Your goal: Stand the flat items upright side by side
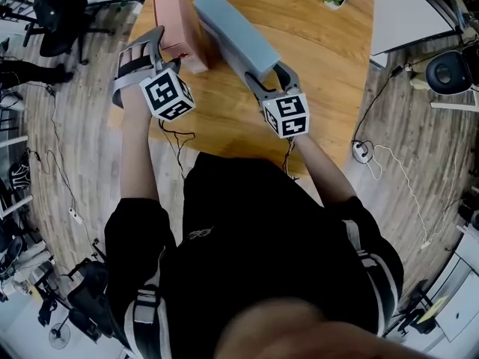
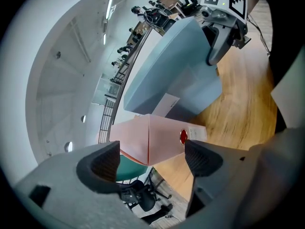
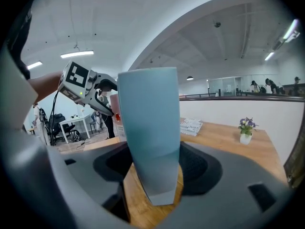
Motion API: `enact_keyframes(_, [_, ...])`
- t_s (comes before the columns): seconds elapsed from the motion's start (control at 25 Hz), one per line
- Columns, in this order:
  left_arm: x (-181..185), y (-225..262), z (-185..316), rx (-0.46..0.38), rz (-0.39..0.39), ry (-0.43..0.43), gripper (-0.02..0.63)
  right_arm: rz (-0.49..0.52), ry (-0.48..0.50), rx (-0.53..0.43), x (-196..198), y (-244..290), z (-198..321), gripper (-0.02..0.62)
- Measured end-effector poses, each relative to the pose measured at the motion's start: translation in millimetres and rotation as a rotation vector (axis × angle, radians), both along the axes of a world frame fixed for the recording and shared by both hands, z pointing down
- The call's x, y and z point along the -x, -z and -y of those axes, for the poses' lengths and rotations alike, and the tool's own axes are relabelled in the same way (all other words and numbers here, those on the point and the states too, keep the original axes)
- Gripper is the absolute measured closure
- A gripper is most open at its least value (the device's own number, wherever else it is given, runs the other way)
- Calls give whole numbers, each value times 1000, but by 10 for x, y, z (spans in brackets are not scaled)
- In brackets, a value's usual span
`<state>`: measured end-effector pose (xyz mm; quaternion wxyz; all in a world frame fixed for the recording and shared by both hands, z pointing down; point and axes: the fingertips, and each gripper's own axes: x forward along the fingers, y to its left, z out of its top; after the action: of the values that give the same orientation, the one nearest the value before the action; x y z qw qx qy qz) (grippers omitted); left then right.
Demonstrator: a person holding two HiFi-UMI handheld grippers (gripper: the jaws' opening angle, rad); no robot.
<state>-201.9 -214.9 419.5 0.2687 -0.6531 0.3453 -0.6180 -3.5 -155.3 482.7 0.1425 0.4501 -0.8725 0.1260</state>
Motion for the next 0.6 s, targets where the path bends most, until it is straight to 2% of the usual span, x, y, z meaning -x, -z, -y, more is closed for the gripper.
enact_keyframes(0.2, [-28,-76,20,-3,19,-30,173,6,-25,7,220,-14,85,296])
enact_keyframes(0.36, [6,-112,37,-1,10,-25,183,18,-2,16,451,9,154,290])
enact_keyframes(0.48, [25,-123,45,-15,16,-32,184,34,61,31,580,9,145,266])
enact_keyframes(0.6, [-19,-124,53,-24,13,-41,184,63,174,31,574,13,61,223])
